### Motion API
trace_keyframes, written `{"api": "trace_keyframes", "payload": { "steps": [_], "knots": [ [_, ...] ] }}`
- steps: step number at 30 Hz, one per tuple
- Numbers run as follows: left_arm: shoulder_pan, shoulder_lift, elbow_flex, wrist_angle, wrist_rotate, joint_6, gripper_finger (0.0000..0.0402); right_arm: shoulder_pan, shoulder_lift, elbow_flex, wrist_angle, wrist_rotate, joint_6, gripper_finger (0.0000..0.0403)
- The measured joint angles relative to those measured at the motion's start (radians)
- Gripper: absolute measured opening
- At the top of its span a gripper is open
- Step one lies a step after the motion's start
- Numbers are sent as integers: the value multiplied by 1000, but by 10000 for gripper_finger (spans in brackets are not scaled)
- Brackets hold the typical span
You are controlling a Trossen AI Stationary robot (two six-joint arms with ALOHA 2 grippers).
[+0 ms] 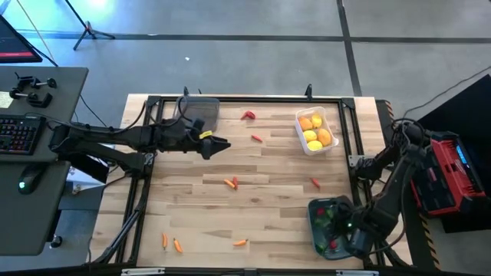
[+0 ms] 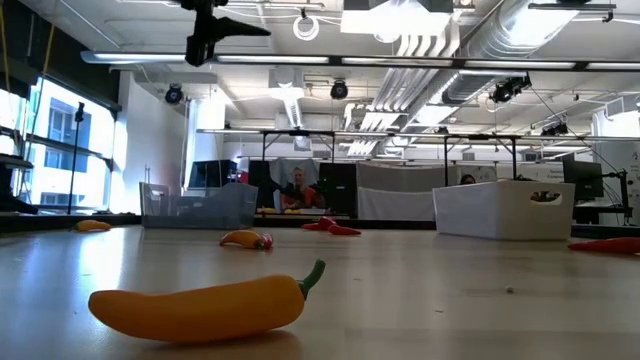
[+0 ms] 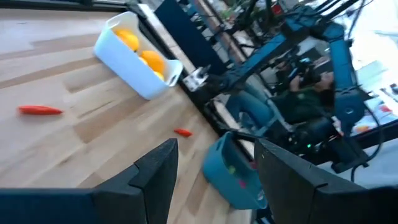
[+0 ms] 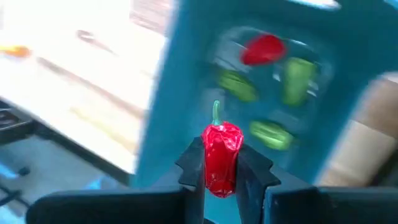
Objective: Sort produce into baskets
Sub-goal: Put the red chili pepper into the blue bin
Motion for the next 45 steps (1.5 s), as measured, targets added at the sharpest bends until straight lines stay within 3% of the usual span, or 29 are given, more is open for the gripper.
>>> {"api": "trace_keyframes", "payload": {
  "steps": [7,15,19,26,30,40,42,45],
  "knots": [
    [-32,0,0,10,0,9,200,-2,0,10,75,10,-112,48],
    [-58,0,0,8,19,53,200,-46,0,10,40,-141,-29,62],
    [-57,0,0,8,19,56,200,-73,1,10,52,-156,-55,101],
    [-55,0,0,8,43,98,200,-113,1,10,48,-166,-99,216],
    [-55,-1,0,7,74,112,200,-158,-28,10,50,-183,-96,248],
    [41,-54,0,7,190,243,200,-356,-93,10,-4,-1,-17,252],
    [67,-60,0,7,201,264,200,-437,-93,10,53,40,-88,252],
    [133,-39,14,-10,222,255,200,-578,-93,10,238,54,-348,252]
  ]
}}
